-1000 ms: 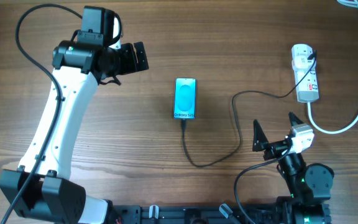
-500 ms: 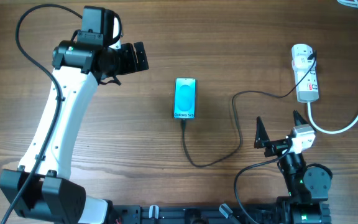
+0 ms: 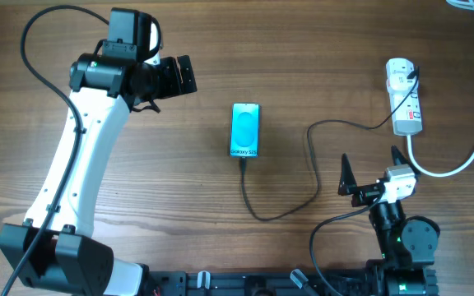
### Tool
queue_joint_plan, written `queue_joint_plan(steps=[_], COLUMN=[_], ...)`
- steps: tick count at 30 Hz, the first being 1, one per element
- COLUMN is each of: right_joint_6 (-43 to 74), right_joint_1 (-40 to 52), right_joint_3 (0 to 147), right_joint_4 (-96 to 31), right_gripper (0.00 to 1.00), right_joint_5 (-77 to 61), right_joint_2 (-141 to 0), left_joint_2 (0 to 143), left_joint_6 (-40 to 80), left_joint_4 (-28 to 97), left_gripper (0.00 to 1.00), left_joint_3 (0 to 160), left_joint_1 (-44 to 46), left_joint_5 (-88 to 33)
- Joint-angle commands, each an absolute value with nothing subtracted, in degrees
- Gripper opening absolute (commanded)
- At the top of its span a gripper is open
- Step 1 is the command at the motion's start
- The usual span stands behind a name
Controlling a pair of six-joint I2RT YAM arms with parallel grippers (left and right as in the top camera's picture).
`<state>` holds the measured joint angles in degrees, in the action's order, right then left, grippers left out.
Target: Plug charger to phone and switch on socket
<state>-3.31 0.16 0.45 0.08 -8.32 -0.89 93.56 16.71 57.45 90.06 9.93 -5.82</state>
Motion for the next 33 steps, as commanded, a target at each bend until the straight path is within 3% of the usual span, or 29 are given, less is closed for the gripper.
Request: queue_joint_plan(steps=[1, 33], right_joint_6=[-5.0, -1.5], right_joint_1=[-0.9, -1.1], right_joint_3=[0.3, 0.3], right_joint_4=[0.1, 0.2], right_gripper=[1.0, 1.0], right_joint_5=[-7.0, -6.0], right_joint_2=[-0.2, -0.3], left_joint_2=[93.8, 93.8], left_joint_6=[17.2, 17.2], left_joint_4=[57.3, 57.3], left_gripper=[1.0, 1.0], left_joint_3=[90.1, 90.1], left_joint_1=[9.7, 9.7], left_joint_5=[-5.7, -5.7])
